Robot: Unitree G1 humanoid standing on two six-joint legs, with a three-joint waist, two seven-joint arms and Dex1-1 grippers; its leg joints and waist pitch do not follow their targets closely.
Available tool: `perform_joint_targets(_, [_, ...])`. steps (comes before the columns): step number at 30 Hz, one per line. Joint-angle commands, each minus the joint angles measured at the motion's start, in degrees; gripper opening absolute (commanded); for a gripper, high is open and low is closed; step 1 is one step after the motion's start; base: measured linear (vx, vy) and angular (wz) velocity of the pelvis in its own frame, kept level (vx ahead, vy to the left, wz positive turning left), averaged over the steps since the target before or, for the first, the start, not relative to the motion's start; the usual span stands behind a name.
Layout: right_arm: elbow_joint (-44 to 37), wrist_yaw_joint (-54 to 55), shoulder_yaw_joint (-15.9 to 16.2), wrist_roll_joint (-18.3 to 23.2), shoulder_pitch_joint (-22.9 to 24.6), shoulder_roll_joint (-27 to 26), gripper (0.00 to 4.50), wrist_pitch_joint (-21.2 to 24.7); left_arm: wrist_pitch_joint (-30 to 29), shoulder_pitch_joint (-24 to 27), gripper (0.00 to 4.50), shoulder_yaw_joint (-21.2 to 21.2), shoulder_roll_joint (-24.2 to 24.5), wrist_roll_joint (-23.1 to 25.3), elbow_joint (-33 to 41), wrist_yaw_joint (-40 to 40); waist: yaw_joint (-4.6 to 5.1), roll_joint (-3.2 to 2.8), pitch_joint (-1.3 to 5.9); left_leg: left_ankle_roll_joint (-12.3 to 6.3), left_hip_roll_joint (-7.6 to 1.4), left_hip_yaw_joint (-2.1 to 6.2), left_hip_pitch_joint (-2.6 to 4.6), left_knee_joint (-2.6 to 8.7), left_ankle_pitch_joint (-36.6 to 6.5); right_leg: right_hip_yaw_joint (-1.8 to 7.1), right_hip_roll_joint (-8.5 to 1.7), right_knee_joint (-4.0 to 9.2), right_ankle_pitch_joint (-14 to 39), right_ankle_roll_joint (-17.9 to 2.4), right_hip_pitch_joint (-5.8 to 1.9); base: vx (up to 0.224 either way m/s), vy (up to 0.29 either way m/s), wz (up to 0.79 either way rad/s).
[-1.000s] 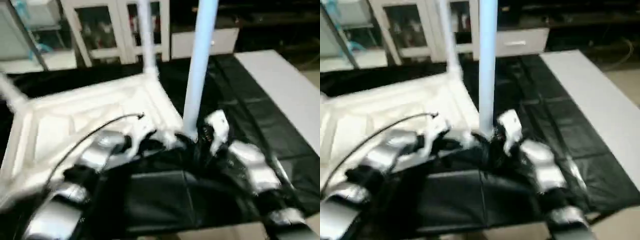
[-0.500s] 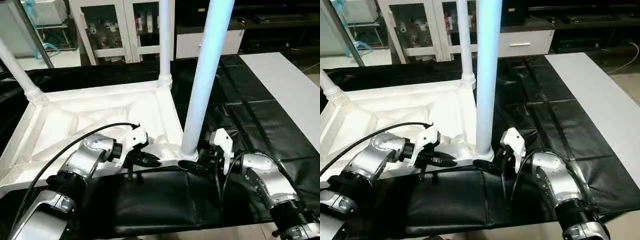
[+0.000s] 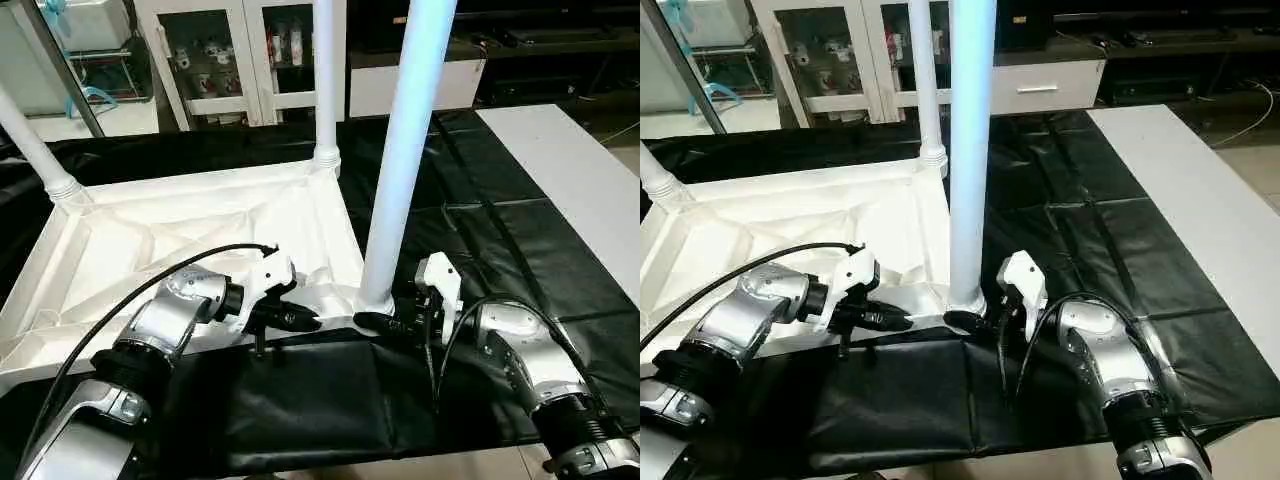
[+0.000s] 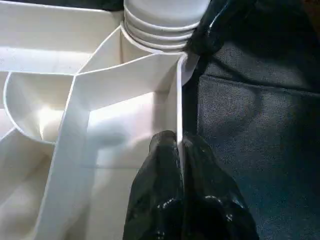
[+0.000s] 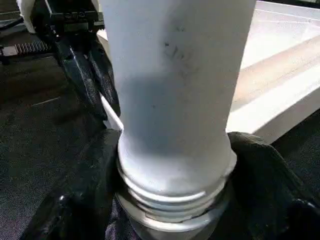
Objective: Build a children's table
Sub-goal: Rotate leg to tighten
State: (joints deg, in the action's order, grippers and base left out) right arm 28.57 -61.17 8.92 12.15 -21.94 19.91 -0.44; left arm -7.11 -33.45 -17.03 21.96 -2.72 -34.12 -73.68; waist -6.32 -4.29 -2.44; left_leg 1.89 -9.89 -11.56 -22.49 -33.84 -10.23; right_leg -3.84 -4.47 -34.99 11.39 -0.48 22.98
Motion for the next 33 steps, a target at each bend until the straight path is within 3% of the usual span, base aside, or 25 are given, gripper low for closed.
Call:
perform_joint_targets(1, [-1.0, -0.9, -0.5, 2.0, -0.9, -0.8, 2.88, 1.2, -0.4, 0.5, 0.00, -1.0, -0.1, -0.3, 1.6, -1.6, 0.04, 0.75, 3.55, -4.41, -3.96, 1.92, 1.31, 3.87, -11.4, 2.75, -4.67, 4.15, 9.2, -13.5, -2.41, 0.000, 0.000, 0.00])
perform_joint_targets(6, [2.7, 6.2, -1.3, -0.8, -2.1, -2.9, 2.77, 0.0, -0.2, 0.8, 0.00, -1.5, -0.6, 0.9, 1.2, 0.4, 0.10, 0.83, 3.58, -4.51, -3.88, 1.89, 1.25, 3.77, -11.0, 2.73, -4.69, 4.13, 9.1, -13.6, -2.40, 0.000, 0.000, 0.00])
perform_joint_targets(9, [8.6, 16.7, -2.4, -4.4, -4.2, -5.5, 2.76, -1.7, 1.2, 0.2, 0.00, -1.5, -2.4, 3.1, -1.0, 5.9, 1.03, 0.72, 3.30, -2.56, -3.77, 2.11, 1.31, 4.10, -13.4, 2.74, -4.95, 4.51, 13.0, -13.3, -2.18, 0.000, 0.000, 0.00])
perform_joint_targets(11, [10.6, 20.1, -3.3, -4.6, -4.9, -6.7, 2.75, -1.2, 1.5, -0.4, 0.00, -1.3, -3.7, 3.8, -2.2, 8.8, 1.62, 0.83, 3.06, -1.35, -3.63, 2.19, 1.69, 4.33, -15.9, 2.76, -4.90, 5.06, 17.2, -12.4, -2.21, 0.000, 0.000, 0.00])
perform_joint_targets(12, [11.5, 22.1, -3.8, -4.5, -5.3, -7.9, 2.74, -1.0, 1.4, -0.9, 0.00, -1.3, -4.9, 4.4, -3.3, 11.0, 1.73, 0.96, 3.07, -1.23, -3.66, 2.23, 1.62, 4.36, -16.2, 2.80, -4.99, 5.13, 17.7, -12.1, -2.34, 0.000, 0.000, 0.00])
perform_joint_targets(14, [14.6, 29.6, -5.5, -4.0, -6.9, -11.9, 2.74, 0.2, 0.6, -2.7, 0.00, -1.4, -8.6, 6.1, -6.7, 17.8, 2.00, 0.69, 2.86, -0.25, -3.80, 2.21, 2.15, 4.66, -18.5, 2.96, -4.74, 5.43, 19.0, -11.5, -1.79, 0.000, 0.000, 0.00])
perform_joint_targets(16, [16.6, 35.1, -6.4, -4.3, -8.4, -13.8, 2.74, 0.9, -0.8, -4.0, 0.00, -1.2, -11.1, 6.9, -8.4, 22.4, 2.16, 0.84, 2.93, 0.80, -3.61, 2.46, 2.20, 4.82, -19.9, 2.89, -4.90, 5.55, 20.5, -11.0, -2.08, 0.000, 0.000, 0.00])
perform_joint_targets(21, [21.3, 46.0, -7.1, -6.0, -11.8, -16.9, 2.74, 1.5, -4.9, -6.4, 0.00, -0.2, -15.9, 8.0, -11.5, 32.1, 2.79, 0.77, 2.76, 1.15, -3.39, 2.47, 2.34, 4.79, -21.7, 2.92, -4.95, 5.88, 21.3, -10.9, -1.91, 0.000, 0.000, 0.00])
perform_joint_targets(22, [25.4, 50.8, -7.4, -6.5, -14.5, -20.1, 2.74, 2.0, -6.0, -8.0, 0.00, 0.1, -19.1, 9.8, -14.3, 39.1, 2.93, 0.57, 2.70, 1.28, -3.38, 2.52, 2.59, 4.80, -22.6, 2.87, -4.86, 6.07, 22.3, -10.8, -1.70, 0.000, 0.000, 0.00])
perform_joint_targets(26, [26.8, 50.1, -6.1, -7.9, -15.8, -22.2, 2.74, 0.1, -4.7, -8.5, 0.00, -0.3, -20.5, 10.6, -16.0, 40.1, 3.14, 0.79, 2.55, 1.05, -3.25, 2.88, 2.57, 4.95, -24.9, 2.68, -5.08, 6.74, 26.3, -9.0, -1.91, 0.000, 0.000, 0.00])
perform_joint_targets(28, [26.4, 48.6, -5.7, -8.7, -15.9, -22.8, 2.73, -2.3, -2.8, -8.1, 0.00, -0.3, -20.6, 10.5, -16.0, 39.0, 3.08, 1.02, 2.75, 0.47, -3.34, 2.79, 2.46, 5.08, -23.7, 2.73, -5.07, 6.71, 24.4, -8.9, -2.05, 0.000, 0.000, 0.00])
perform_joint_targets(30, [25.8, 48.1, -6.1, -8.3, -15.7, -22.8, 2.73, -4.0, -1.9, -7.7, 0.00, -0.1, -20.3, 10.2, -15.4, 38.2, 3.02, 0.82, 2.88, -0.30, -3.51, 2.65, 2.21, 5.24, -21.5, 2.77, -4.95, 6.31, 19.9, -10.0, -2.24, 0.000, 0.000, 0.00])
perform_joint_targets(31, [24.9, 46.7, -6.6, -7.3, -15.4, -22.7, 2.73, -5.3, -0.9, -7.4, 0.00, 0.0, -19.7, 9.8, -14.7, 36.8, 2.96, 1.13, 2.90, -0.54, -3.54, 2.55, 2.20, 5.22, -21.4, 2.80, -4.99, 6.28, 19.3, -10.4, -2.25, 0.000, 0.000, 0.00])
perform_joint_targets(32, [24.9, 46.7, -6.6, -7.3, -15.4, -22.7, 2.73, -5.3, -0.9, -7.4, 0.00, 0.0, -19.7, 9.8, -14.7, 36.8, 2.87, 1.05, 2.93, -0.73, -3.51, 2.55, 2.18, 5.16, -21.1, 2.84, -5.12, 6.23, 19.1, -10.6, -2.31, 0.000, 0.000, 0.00])
perform_joint_targets(33, [24.1, 45.5, -6.6, -7.1, -15.1, -22.4, 3.29, -6.1, -0.8, -7.0, 0.00, 0.1, -19.0, 9.3, -13.9, 35.3, 2.92, 0.98, 2.97, -1.03, -3.51, 2.55, 1.95, 5.18, -20.2, 2.81, -5.11, 6.08, 18.4, -10.8, -2.48, 0.000, 0.000, 0.00])
